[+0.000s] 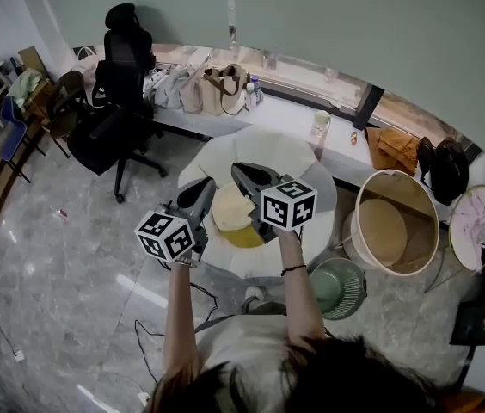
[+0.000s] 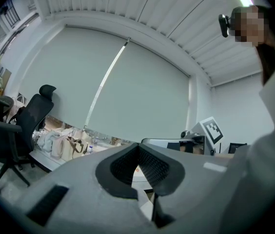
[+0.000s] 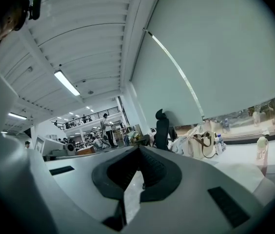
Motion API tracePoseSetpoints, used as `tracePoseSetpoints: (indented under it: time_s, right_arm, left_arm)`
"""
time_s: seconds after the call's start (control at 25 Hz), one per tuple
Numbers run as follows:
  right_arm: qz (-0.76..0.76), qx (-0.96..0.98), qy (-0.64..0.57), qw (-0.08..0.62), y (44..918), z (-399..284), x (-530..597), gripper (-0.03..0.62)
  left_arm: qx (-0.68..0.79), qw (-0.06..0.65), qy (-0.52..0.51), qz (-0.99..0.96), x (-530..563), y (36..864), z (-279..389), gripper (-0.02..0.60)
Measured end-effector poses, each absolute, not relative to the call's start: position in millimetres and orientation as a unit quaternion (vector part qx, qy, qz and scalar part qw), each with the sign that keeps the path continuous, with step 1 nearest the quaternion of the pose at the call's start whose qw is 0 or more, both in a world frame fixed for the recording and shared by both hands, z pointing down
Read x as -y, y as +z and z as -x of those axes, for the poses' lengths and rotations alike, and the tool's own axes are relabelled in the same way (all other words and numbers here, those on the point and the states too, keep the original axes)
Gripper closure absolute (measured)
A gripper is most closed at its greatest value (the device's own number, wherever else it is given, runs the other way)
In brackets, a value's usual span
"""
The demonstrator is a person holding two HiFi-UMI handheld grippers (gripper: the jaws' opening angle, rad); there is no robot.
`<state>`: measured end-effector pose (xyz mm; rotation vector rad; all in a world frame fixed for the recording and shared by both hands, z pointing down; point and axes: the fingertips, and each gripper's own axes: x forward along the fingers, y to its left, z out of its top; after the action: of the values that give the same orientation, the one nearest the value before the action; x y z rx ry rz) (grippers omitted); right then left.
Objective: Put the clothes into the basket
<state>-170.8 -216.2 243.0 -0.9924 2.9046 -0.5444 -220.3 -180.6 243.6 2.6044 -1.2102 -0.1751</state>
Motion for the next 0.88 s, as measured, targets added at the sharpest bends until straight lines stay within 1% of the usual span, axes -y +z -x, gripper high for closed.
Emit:
tracePoseSetpoints:
  time_s: [0.56,0.88]
  right_arm:
    - [0.321,-0.926,-0.198,0.005,269,152,252,0.585]
    - [0.327,-0.913,-0.246,0.013,294,146,273,0.585]
  left_arm:
    - [0.422,0.150,-0.044,-0.893,217,265,197,0.571]
    - [0.415,0.187,-0.022,-0.890,236,290,196,0.571]
